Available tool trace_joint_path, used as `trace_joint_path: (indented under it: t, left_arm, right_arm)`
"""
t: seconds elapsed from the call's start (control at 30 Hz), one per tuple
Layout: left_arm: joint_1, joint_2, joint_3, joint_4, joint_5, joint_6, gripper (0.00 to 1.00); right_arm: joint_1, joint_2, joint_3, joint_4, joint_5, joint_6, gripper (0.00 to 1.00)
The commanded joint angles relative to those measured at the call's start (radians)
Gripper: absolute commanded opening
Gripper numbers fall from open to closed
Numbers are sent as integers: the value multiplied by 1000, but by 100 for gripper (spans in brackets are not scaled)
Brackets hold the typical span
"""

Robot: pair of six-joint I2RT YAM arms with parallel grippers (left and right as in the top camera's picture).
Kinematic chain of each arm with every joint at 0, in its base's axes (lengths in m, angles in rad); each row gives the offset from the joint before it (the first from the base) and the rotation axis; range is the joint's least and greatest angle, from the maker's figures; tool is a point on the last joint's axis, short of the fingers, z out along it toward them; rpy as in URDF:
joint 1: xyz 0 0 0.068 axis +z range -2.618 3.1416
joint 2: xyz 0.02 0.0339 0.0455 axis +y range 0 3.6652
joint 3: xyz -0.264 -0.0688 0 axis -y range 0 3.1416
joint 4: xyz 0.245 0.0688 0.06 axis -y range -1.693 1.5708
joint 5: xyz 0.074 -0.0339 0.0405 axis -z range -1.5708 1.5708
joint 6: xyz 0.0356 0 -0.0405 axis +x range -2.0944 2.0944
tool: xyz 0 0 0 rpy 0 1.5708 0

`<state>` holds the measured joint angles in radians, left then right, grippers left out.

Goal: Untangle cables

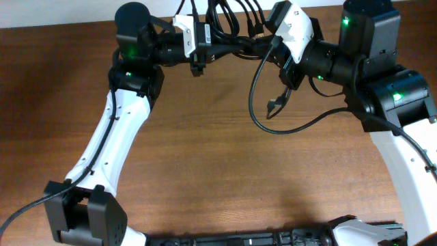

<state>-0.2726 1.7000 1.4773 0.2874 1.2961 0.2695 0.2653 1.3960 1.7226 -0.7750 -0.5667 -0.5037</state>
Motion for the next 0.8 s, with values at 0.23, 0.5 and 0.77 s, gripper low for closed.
trace_joint_path:
  t: [0.23, 0.5, 0.77]
  left_arm:
    - [-12, -4, 13, 102, 62, -101, 0]
    - [-26, -4, 13, 101, 58, -118, 82]
    - [82, -4, 13, 101, -32, -611, 99]
  right_arm:
    - [-4, 15, 11, -16, -8, 2, 26]
    - [-8, 16, 11, -16, 37, 3, 4]
    - [-111, 16, 11, 77, 24, 187, 4]
